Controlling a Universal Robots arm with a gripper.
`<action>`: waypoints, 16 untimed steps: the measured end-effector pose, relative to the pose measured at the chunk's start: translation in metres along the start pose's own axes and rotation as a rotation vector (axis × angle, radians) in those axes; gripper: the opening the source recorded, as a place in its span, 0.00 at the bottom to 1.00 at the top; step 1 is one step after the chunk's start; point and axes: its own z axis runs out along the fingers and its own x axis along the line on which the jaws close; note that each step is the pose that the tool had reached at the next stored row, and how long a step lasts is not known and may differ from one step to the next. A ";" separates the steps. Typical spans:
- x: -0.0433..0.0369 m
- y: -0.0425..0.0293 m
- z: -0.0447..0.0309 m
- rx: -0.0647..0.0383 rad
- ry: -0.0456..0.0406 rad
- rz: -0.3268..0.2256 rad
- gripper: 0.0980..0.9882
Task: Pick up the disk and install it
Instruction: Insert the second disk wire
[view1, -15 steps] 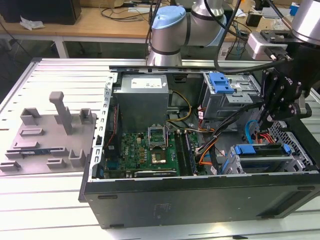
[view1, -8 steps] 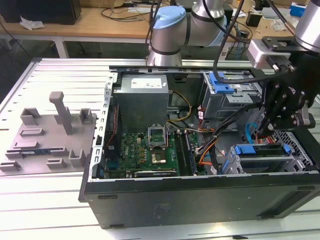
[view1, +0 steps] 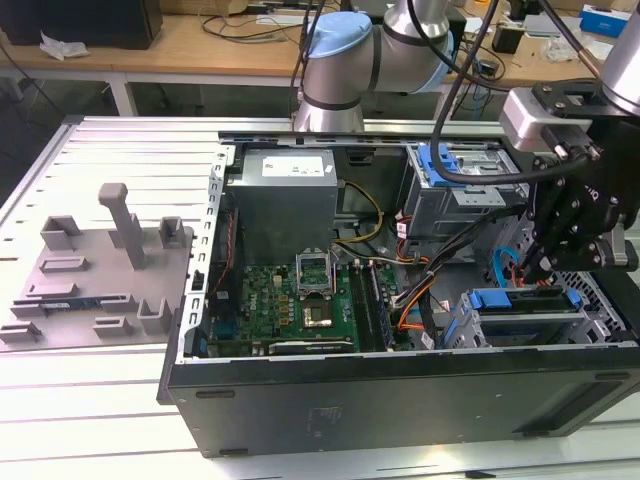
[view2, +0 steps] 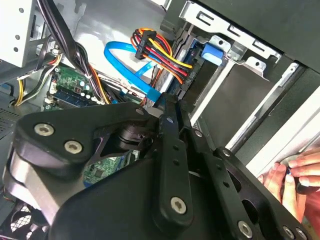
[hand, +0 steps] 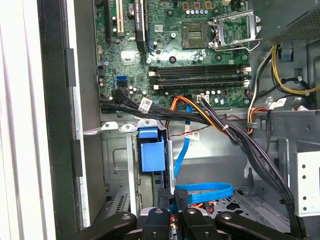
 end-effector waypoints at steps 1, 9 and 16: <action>0.0001 0.0000 0.0001 0.000 -0.0002 0.000 0.07; 0.0038 -0.0018 0.0002 0.000 -0.0002 0.000 0.07; 0.0029 -0.0021 0.0003 0.000 -0.0001 0.000 0.07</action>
